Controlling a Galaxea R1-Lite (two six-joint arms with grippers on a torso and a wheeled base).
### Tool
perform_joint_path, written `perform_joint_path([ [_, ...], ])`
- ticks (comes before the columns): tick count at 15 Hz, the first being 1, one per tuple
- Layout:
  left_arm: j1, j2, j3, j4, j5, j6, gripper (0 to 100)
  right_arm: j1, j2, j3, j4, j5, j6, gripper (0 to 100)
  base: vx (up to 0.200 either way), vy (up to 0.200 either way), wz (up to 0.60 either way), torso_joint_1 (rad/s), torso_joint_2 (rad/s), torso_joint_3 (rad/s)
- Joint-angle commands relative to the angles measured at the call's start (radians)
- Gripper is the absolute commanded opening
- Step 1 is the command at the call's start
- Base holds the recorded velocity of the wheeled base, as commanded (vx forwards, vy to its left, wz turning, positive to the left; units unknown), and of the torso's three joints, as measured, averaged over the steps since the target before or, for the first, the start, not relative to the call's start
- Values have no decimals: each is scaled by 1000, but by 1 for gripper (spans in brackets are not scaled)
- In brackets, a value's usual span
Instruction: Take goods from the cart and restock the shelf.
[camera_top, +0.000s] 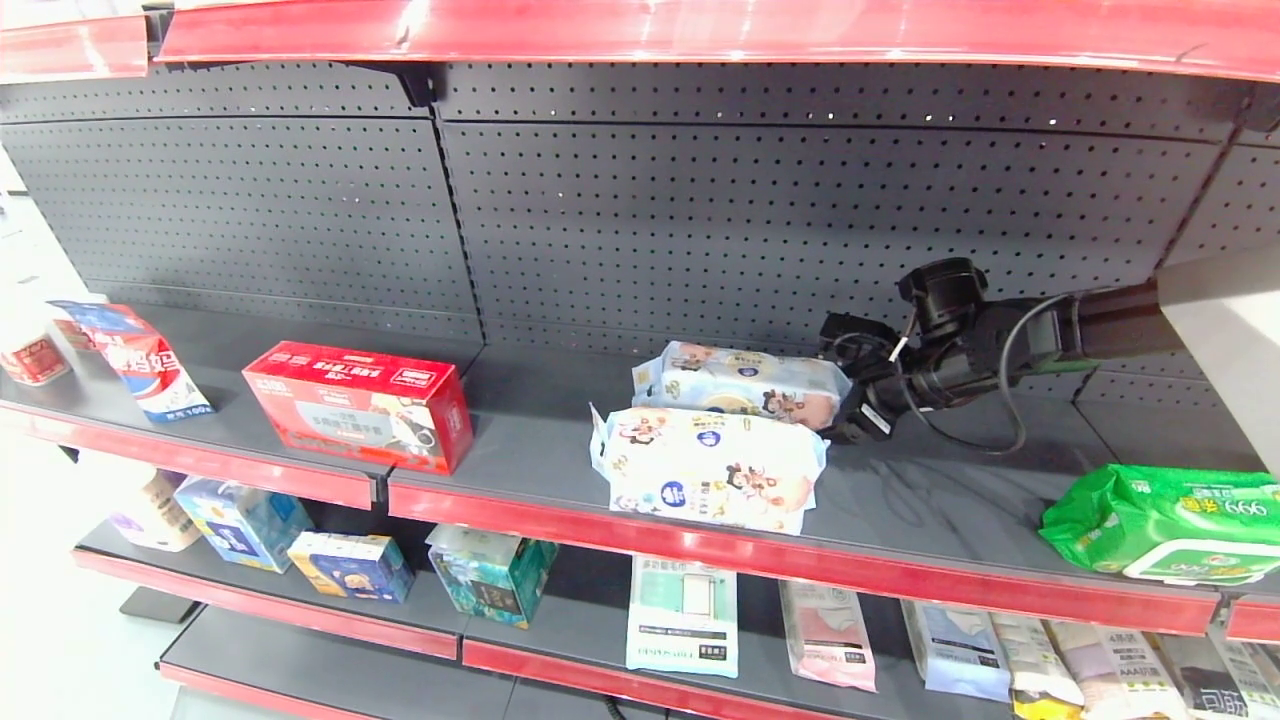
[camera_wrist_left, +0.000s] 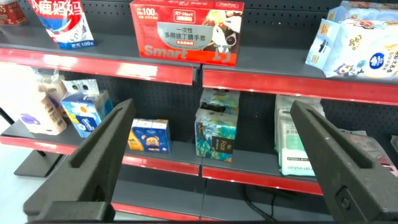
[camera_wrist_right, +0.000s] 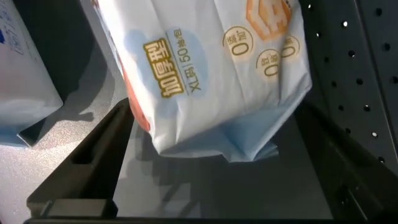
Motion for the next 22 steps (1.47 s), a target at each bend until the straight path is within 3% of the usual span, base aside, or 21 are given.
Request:
perform_joint_path([
  [1, 0, 0, 0, 0, 0, 0, 100, -7, -10, 9, 0, 2, 6, 100, 0, 0, 0, 0, 0, 0],
  [6, 0, 0, 0, 0, 0, 0, 100, -39, -99, 115, 0, 29, 14, 100, 0, 0, 0, 0, 0, 0],
  [8, 0, 0, 0, 0, 0, 0, 100, -58, -196, 253, -18, 34, 51, 100, 0, 0, 0, 0, 0, 0],
  [11, 0, 0, 0, 0, 0, 0, 100, -58, -216, 318, -89, 28, 125, 100, 0, 0, 0, 0, 0, 0],
  [13, 0, 0, 0, 0, 0, 0, 100, -47, -225, 322, -103, 9, 256, 100, 0, 0, 0, 0, 0, 0],
  [15, 0, 0, 0, 0, 0, 0, 100, -13, -252, 324, -109, -92, 505, 100, 0, 0, 0, 0, 0, 0],
  [17, 0, 0, 0, 0, 0, 0, 100, -13, -262, 330, -109, -110, 560, 100, 0, 0, 0, 0, 0, 0],
  [22, 0, 0, 0, 0, 0, 0, 100, 50, -332, 382, -106, -232, 858, 100, 0, 0, 0, 0, 0, 0],
])
